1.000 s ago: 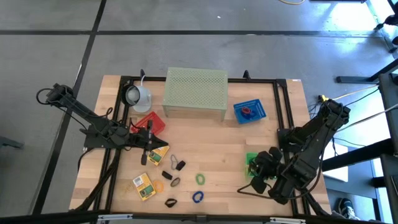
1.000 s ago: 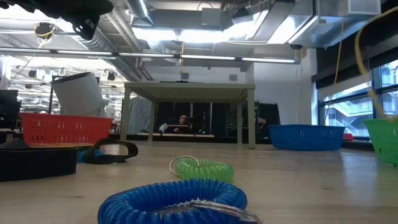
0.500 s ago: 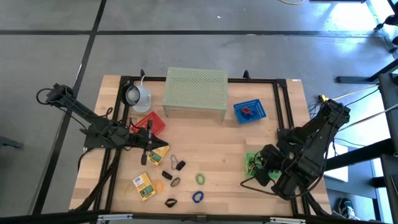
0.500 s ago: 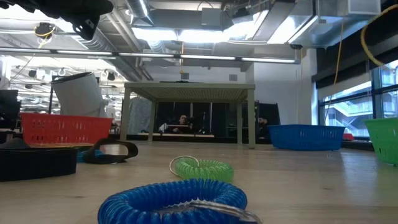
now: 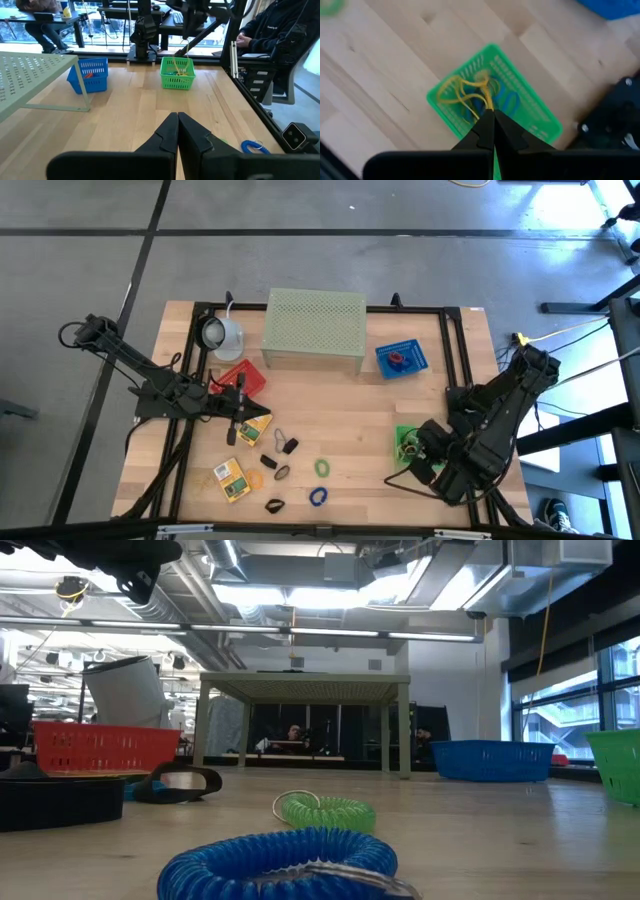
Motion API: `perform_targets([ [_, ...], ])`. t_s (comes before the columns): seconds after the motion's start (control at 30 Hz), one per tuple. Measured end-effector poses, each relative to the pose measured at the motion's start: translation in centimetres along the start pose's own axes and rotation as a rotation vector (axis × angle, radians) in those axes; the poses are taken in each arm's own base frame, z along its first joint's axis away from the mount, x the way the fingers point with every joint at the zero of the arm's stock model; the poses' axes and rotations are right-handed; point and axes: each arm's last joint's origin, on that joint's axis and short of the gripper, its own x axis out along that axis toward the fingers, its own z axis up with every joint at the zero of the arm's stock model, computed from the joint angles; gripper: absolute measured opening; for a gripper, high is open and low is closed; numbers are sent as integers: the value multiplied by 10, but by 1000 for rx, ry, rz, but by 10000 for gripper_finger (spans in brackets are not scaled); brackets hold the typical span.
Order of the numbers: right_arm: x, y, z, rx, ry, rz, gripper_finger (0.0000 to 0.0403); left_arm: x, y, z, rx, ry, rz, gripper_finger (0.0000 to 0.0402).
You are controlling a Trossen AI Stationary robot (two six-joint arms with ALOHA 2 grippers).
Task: Pick & Place Office Desk Supplies
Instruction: Put the yellow rubber band into the green bin
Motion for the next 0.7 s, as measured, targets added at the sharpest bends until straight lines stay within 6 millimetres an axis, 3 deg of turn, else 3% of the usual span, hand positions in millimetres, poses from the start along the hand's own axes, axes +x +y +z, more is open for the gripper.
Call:
perform_targets([
  [0.33, 17, 8, -10, 35, 81, -57, 8, 0, 0, 0, 0, 0, 1, 4],
  [0.7, 40, 32, -22, 47, 79, -79, 9, 0, 0, 0, 0, 0, 0, 4],
])
